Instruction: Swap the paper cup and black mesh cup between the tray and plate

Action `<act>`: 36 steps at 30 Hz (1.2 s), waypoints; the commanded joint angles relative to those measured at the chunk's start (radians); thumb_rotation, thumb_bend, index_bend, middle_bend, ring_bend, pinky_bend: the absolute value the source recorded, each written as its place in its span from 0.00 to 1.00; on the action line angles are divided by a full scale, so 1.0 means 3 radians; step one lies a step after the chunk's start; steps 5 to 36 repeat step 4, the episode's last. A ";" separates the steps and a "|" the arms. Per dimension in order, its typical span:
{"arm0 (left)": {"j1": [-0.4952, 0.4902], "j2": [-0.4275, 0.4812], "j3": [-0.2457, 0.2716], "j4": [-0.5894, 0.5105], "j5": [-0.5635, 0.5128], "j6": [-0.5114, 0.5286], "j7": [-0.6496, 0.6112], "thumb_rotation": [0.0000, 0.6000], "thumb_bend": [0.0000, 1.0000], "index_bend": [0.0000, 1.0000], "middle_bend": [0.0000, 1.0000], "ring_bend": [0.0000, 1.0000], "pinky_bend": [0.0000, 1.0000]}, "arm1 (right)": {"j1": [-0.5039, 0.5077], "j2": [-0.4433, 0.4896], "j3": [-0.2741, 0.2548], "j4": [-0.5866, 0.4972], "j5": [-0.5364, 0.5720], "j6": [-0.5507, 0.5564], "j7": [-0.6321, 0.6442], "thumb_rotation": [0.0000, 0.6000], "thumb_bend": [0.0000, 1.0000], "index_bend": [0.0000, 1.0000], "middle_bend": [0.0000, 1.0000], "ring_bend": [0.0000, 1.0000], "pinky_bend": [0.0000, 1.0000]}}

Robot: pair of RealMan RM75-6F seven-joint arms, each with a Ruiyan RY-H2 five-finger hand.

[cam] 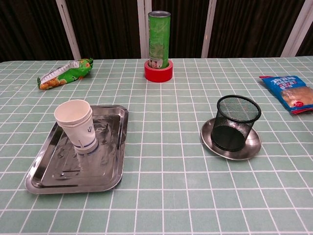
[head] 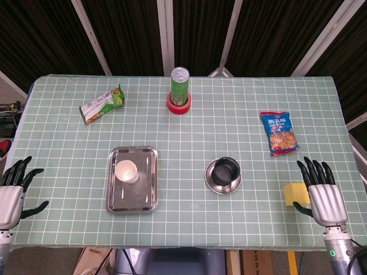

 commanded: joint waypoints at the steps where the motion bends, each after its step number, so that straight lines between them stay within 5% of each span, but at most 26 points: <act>1: 0.0014 0.0001 0.0054 -0.0017 0.0106 0.0019 -0.0044 1.00 0.06 0.24 0.00 0.00 0.10 | -0.0080 -0.0100 0.0034 0.0160 -0.0078 0.0056 0.0043 1.00 0.00 0.00 0.00 0.00 0.00; 36: 0.0014 0.0011 0.0047 -0.0009 0.0093 0.0005 -0.0087 1.00 0.06 0.24 0.00 0.00 0.10 | -0.0122 -0.0129 0.0065 0.0201 -0.0089 0.0080 0.0019 1.00 0.00 0.00 0.00 0.00 0.00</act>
